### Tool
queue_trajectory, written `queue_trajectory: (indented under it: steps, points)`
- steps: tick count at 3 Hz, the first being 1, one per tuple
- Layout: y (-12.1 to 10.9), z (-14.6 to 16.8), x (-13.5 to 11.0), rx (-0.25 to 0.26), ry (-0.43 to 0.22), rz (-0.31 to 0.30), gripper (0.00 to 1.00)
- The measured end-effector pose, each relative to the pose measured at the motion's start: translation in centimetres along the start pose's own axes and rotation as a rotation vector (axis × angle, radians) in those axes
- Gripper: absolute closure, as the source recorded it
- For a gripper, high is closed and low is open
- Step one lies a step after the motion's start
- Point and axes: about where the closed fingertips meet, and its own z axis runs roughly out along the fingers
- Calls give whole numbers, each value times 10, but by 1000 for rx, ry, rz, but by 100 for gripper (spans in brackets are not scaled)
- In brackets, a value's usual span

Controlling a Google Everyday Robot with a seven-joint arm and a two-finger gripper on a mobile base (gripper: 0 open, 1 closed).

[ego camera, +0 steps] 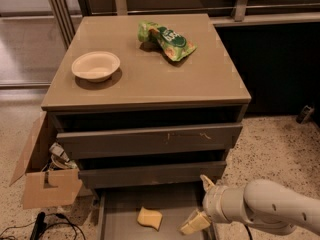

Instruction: Pick sponge from bottom drawer and place on counter

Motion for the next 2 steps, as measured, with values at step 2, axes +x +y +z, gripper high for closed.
queue_trajectory:
  steps: [2]
  points:
    - [2, 14, 1, -11, 12, -1, 0]
